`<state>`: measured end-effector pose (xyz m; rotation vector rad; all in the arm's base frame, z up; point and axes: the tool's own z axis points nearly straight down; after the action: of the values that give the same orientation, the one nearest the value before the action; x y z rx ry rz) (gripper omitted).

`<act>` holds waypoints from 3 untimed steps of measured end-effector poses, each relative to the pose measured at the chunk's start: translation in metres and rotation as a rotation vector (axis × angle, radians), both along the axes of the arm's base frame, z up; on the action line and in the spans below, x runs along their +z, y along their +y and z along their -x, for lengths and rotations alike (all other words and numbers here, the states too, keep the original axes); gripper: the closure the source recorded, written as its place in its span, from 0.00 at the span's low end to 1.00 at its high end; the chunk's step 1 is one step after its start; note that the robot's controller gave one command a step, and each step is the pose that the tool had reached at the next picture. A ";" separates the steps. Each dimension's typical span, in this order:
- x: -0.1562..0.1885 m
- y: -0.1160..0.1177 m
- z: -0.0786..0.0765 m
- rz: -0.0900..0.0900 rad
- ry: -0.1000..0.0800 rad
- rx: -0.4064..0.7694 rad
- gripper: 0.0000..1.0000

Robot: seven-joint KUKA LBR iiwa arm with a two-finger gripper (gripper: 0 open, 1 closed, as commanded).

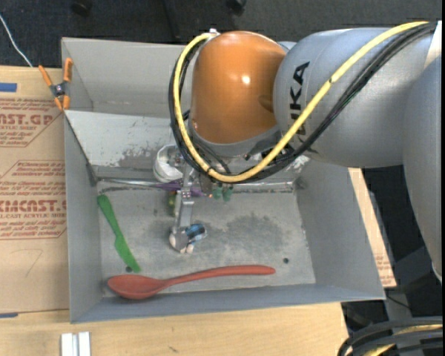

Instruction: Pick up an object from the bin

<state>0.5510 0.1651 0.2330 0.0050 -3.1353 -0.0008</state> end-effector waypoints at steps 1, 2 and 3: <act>0.005 -0.001 -0.002 -0.001 -0.008 -0.002 0.00; -0.041 -0.030 0.010 0.000 -0.002 -0.156 0.00; -0.088 -0.020 -0.002 -0.001 -0.006 -0.079 0.00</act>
Offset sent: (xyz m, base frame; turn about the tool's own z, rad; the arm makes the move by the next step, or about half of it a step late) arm -0.0115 -0.0352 -0.0468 0.1788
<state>0.5535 0.1453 0.1445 -0.1189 -3.1387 -0.0023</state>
